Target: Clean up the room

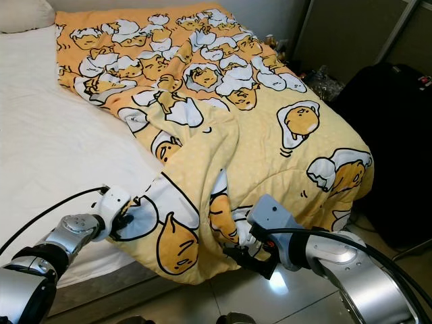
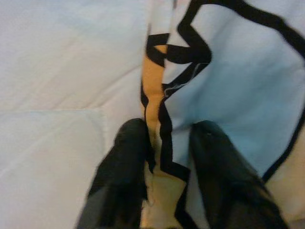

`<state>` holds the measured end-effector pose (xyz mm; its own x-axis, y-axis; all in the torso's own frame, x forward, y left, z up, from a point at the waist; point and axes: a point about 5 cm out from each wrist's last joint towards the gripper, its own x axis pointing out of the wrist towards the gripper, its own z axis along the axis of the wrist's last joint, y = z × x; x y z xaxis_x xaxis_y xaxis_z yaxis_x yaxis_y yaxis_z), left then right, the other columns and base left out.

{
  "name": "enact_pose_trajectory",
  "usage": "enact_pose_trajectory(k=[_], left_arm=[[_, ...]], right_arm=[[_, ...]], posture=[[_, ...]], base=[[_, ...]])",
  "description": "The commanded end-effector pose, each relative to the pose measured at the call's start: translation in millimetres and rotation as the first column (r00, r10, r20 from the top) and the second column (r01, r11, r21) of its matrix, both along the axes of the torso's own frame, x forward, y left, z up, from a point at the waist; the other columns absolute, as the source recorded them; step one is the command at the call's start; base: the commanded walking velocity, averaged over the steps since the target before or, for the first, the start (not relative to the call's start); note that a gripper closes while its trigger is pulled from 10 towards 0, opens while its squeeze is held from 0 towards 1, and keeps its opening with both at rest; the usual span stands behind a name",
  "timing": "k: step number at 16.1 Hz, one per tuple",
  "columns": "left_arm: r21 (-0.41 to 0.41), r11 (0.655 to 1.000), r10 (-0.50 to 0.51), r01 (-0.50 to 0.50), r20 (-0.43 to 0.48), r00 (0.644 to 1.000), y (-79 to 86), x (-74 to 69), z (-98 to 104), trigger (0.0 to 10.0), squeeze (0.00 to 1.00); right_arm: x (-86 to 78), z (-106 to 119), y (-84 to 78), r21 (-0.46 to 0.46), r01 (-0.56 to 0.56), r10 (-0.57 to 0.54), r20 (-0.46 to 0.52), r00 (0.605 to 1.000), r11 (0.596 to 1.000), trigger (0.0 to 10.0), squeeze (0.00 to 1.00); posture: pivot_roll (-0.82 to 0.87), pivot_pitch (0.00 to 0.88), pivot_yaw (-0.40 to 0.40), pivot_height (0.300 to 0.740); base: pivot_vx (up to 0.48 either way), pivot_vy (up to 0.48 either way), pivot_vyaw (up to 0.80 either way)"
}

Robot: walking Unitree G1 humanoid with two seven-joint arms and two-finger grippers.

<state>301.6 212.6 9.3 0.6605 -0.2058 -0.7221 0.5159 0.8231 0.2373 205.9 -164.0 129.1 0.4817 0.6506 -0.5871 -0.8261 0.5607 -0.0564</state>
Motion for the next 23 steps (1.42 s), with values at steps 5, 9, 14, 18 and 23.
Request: enact_pose_trajectory(k=[5, 9, 14, 18, 23], left_arm=[[-0.044, 0.999, -0.024, 0.024, -0.01, 1.0, -0.8, -3.5, -1.9, 0.0, 0.0], [-0.112, 0.989, -0.093, 0.094, 0.014, 0.996, 3.7, -5.9, 2.9, 0.0, 0.0], [-0.21, 0.958, -0.189, 0.196, 0.053, 0.981, 23.1, -22.6, 9.8, 0.0, 0.0], [-0.264, 0.903, -0.374, 0.34, -0.091, 0.923, 40.4, -77.0, 10.0, 0.0, 0.0], [-0.366, 0.853, -0.518, 0.372, -0.504, 0.691, 57.4, -200.6, 4.5, 0.0, 0.0]], right_arm=[[1.2, 2.7, -2.8, -0.002, 0.013, -0.013, 0.021, 1.0, 1.0, 10.0, 0.0], [-0.2, 0.6, -1.6, 0.005, 0.024, -0.024, 0.025, 0.999, 1.0, 10.0, 0.0], [7.8, -2.0, 3.3, 0.026, 0.027, -0.029, 0.049, 0.998, 0.999, 10.0, 0.0], [10.9, -7.3, 5.4, 0.035, 0.029, -0.031, 0.064, 0.998, 0.999, 10.0, 0.0], [17.0, -14.8, 13.0, 0.049, 0.016, -0.02, 0.081, 0.996, 0.999, 10.0, 0.0]], posture=[[-0.29, 0.084, -0.006, 0.74], [-0.27, 0.075, 0.005, 0.74], [-0.23, 0.03, 0.019, 0.74], [-0.17, 0.0, 0.044, 0.74], [-0.12, 0.0, 0.042, 0.74]], base=[[0.0, 0.0, 0.0], [0.0, 0.0, 0.0], [0.0, 0.0, 0.0], [0.0, 0.0, 0.0], [0.0, 0.0, 0.0]])
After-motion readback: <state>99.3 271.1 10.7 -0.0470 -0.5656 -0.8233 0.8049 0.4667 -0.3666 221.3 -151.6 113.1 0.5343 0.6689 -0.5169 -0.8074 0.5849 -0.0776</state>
